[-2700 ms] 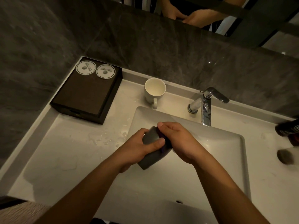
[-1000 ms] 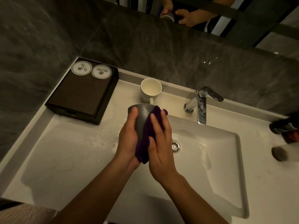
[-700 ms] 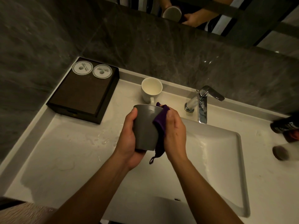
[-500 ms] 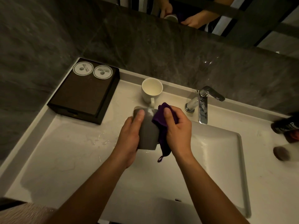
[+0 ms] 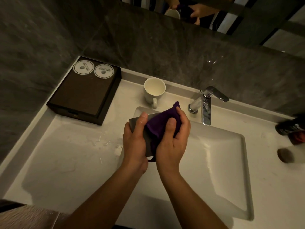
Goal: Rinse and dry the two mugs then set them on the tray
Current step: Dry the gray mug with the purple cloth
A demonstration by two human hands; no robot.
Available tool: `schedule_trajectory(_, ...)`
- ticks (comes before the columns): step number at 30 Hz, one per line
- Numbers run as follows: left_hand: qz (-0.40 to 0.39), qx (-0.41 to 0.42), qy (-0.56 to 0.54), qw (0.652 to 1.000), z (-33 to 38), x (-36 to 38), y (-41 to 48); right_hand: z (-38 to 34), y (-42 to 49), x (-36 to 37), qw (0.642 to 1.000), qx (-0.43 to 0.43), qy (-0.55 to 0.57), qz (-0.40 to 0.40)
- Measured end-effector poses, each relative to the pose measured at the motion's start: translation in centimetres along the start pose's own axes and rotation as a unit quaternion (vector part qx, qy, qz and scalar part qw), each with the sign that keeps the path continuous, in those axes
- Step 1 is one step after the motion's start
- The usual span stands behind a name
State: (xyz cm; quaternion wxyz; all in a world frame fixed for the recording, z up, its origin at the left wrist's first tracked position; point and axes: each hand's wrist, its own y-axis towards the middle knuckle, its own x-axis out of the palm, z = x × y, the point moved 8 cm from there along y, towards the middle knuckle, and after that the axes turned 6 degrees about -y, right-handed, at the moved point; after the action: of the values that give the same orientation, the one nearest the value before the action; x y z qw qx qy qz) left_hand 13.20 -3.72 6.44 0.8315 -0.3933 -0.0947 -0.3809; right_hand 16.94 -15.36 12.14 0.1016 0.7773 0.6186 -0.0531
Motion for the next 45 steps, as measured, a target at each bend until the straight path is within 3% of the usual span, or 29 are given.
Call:
schedule_trajectory(5,-0.017,-0.067,-0.071,0.995,-0.5,1.1,0.0,0.6,-1.3,0.3,0.995,0.064,0.065,-0.041)
schedule_trajectory(8,-0.022,-0.091,-0.108,0.99,-0.2,1.3,0.1,2.0,-1.9,0.9,0.973,0.164,0.14,-0.078)
schedule_trajectory(11,-0.013,-0.068,-0.076,0.995,0.4,0.9,0.2,3.4,-2.1,1.5,0.924,0.3,0.216,-0.1)
schedule_trajectory(15,0.002,-0.013,-0.017,1.0,1.7,0.4,0.3,3.1,-1.4,1.9,0.918,0.315,0.19,-0.147)
schedule_trajectory(17,-0.002,-0.004,0.002,1.0,2.3,0.3,0.3,2.6,-0.8,1.8,0.938,0.272,0.147,-0.154)
schedule_trajectory(20,-0.036,-0.038,0.0,0.999,2.4,0.9,0.3,1.0,0.2,1.3,0.983,0.08,0.013,-0.164)
schedule_trajectory(24,-0.059,-0.079,-0.029,0.995,2.3,1.3,-0.4,-0.1,0.0,1.0,0.985,-0.059,-0.077,-0.139)
schedule_trajectory(26,-0.049,-0.085,-0.052,0.994,2.4,1.3,-0.8,0.1,0.1,0.9,0.989,-0.051,-0.066,-0.126)
schedule_trajectory(30,-0.041,-0.098,-0.083,0.991,2.0,1.2,-1.0,1.8,0.8,0.6,0.992,0.072,0.028,-0.102)
schedule_trajectory(33,-0.056,-0.117,-0.059,0.99,2.4,1.2,-0.7,1.4,0.7,0.1,0.993,0.068,0.032,-0.089)
schedule_trajectory(35,-0.08,-0.112,0.014,0.99,3.4,1.3,-0.3,0.6,0.8,-0.6,0.996,0.019,0.016,-0.082)
schedule_trajectory(38,-0.091,-0.063,0.146,0.983,5.0,1.4,-0.1,-1.1,1.2,-0.7,0.987,-0.108,-0.07,-0.095)
schedule_trajectory(41,-0.105,-0.004,0.177,0.979,5.5,2.0,-0.7,-2.2,1.6,0.1,0.973,-0.167,-0.114,-0.112)
schedule_trajectory(43,-0.138,0.05,0.193,0.97,5.6,2.6,-1.0,-2.2,2.2,0.3,0.981,-0.127,-0.093,-0.112)
schedule_trajectory(45,-0.159,0.122,0.237,0.951,5.9,2.9,-1.3,-1.3,2.9,0.1,0.993,-0.029,-0.051,-0.103)
